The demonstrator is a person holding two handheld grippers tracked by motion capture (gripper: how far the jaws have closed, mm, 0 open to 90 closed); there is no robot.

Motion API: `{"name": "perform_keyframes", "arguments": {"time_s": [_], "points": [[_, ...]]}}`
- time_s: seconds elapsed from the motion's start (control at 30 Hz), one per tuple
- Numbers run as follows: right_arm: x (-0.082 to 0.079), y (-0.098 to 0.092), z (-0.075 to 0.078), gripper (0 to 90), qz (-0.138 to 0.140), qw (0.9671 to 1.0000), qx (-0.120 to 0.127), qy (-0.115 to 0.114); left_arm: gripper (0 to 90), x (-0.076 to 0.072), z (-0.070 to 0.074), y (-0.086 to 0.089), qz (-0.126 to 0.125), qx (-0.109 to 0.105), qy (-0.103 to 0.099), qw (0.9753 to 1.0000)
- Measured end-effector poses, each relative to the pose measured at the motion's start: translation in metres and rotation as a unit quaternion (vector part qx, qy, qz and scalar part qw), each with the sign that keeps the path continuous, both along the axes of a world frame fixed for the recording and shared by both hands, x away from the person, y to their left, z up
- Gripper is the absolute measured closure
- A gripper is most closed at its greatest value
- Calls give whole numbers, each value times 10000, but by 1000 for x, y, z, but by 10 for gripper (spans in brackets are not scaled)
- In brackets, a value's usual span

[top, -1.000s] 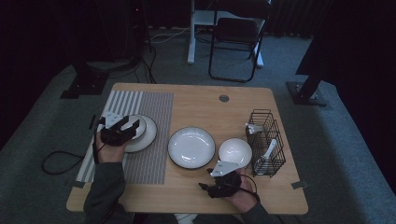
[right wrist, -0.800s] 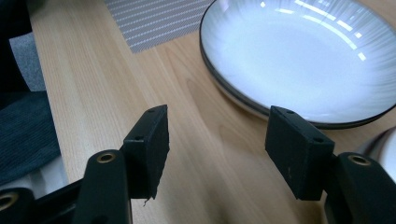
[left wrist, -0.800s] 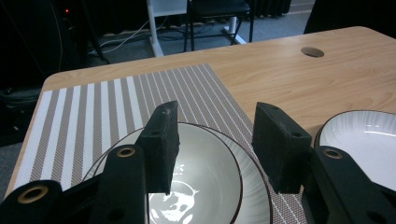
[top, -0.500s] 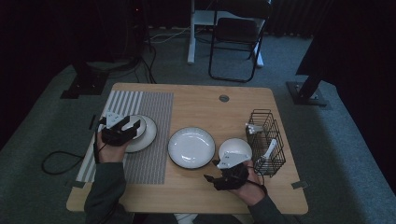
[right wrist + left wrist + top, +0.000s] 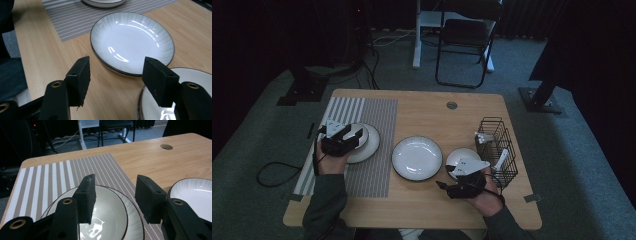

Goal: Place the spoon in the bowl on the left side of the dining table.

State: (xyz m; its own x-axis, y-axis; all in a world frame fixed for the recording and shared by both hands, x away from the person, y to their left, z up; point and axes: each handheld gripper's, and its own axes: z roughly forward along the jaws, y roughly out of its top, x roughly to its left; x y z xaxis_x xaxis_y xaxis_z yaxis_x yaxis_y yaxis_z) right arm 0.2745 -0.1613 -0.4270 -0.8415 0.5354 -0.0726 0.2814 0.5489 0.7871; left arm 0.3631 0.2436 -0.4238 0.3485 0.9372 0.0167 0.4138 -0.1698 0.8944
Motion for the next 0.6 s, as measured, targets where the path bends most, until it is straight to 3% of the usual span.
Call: {"name": "perform_keyframes", "arguments": {"time_s": [0.6], "points": [[3, -23, 21, 389, -213, 9994, -4, -256, 523, 0, 0, -2, -23, 13, 9, 10000]]}}
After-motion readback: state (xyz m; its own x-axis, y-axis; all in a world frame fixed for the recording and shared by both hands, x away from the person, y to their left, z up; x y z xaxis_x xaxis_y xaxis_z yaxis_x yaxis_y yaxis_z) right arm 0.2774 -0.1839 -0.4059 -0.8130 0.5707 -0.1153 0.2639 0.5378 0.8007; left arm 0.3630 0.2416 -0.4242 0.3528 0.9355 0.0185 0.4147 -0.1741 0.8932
